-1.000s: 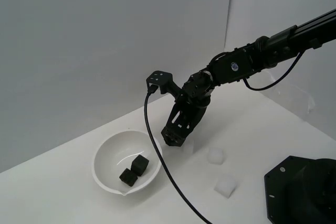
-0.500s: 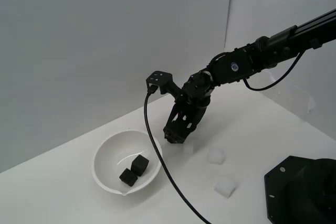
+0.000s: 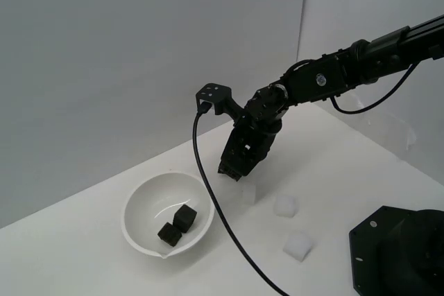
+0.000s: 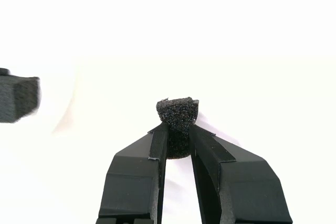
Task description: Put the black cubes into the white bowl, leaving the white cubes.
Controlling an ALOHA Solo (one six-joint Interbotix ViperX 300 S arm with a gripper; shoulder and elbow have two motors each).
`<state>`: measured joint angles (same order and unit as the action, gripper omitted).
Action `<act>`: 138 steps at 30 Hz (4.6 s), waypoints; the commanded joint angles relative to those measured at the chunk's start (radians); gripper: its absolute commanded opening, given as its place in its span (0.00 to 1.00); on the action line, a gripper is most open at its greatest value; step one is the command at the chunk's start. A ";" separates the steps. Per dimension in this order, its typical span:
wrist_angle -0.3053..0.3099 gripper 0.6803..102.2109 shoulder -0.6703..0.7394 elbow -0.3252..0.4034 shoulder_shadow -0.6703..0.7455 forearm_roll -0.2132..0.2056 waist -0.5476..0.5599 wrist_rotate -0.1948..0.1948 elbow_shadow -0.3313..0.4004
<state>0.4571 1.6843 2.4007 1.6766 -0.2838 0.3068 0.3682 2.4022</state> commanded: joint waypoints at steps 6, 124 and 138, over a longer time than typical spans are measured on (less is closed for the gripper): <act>0.067 0.02 0.169 -0.009 0.176 -0.006 -0.046 0.012 -0.014; 0.072 0.02 1.345 0.380 1.358 0.058 -0.222 -0.072 0.382; 0.107 0.02 1.583 0.400 1.591 0.058 -0.268 -0.072 0.399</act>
<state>0.5614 3.2505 2.8026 3.2520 -0.2117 0.0353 0.2823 2.8057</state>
